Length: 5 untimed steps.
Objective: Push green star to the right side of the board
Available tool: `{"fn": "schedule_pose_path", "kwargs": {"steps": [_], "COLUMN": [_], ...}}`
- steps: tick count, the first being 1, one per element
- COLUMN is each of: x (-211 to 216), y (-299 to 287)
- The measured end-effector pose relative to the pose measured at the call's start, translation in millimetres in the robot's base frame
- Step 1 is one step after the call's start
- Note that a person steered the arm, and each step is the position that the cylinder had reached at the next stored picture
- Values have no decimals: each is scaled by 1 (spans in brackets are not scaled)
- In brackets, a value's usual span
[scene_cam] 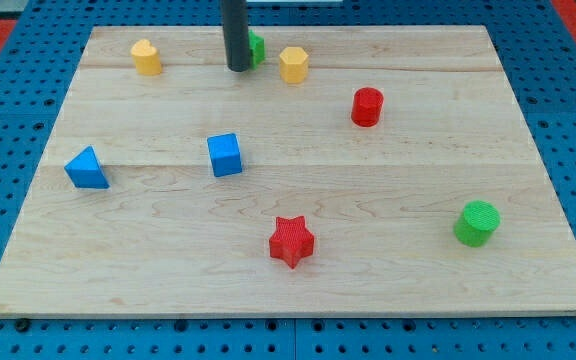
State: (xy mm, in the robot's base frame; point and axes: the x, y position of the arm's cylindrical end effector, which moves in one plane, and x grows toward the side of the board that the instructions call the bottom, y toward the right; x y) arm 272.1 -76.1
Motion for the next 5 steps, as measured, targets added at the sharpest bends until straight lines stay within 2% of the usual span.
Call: {"fn": "schedule_pose_path", "kwargs": {"steps": [4,5], "x": [-30,-33], "y": [-26,11]}}
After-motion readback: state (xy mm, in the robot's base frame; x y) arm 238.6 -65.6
